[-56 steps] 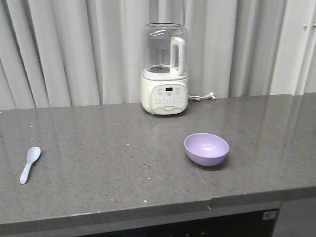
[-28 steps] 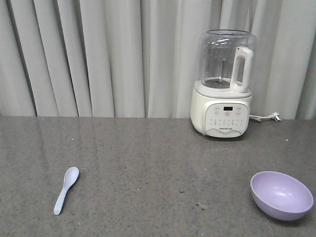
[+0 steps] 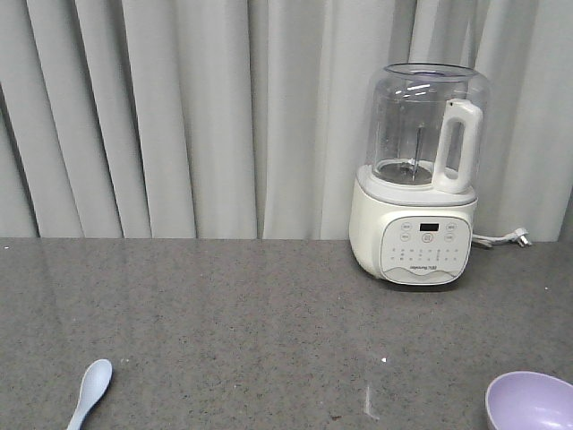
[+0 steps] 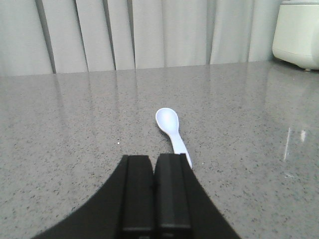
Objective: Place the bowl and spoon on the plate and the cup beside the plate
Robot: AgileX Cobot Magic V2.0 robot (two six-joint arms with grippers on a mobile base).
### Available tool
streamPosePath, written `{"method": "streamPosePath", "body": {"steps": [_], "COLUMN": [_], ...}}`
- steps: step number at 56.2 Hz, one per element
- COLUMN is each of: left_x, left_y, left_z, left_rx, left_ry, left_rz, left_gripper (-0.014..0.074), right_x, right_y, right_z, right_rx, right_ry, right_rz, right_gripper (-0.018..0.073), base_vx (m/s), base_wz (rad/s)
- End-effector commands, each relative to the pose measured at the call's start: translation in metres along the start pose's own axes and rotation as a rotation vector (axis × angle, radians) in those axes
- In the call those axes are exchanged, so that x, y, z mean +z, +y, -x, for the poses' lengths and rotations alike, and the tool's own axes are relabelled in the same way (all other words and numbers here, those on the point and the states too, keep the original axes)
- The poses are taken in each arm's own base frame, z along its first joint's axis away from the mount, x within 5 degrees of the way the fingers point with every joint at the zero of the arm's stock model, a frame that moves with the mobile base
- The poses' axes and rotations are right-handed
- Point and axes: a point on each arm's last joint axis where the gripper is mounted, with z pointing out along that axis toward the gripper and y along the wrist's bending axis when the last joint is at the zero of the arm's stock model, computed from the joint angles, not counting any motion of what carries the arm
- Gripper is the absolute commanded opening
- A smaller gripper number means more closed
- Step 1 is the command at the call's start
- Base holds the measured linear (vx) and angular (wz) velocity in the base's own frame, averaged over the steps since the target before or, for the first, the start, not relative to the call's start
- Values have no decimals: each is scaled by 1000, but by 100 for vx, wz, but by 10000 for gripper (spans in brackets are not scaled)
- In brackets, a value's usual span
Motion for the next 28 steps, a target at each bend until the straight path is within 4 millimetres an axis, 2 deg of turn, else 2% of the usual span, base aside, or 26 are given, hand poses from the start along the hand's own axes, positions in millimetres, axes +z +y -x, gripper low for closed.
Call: {"method": "streamPosePath", "body": {"steps": [1, 28], "left_x": [-4, -4], "left_y": [0, 0], "left_z": [16, 16], "left_rx": [-5, -5], "left_ry": [-122, -122], "left_rz": [-1, -1], "left_gripper": [0, 0], "right_x": [0, 0], "right_y": [0, 0], "right_z": [6, 6], "right_rx": [-12, -12], "right_ry": [-80, -80], "right_rz": [-5, -5], "right_gripper": [-6, -6], "base_vx": [16, 7], "base_wz": [-4, -1]}}
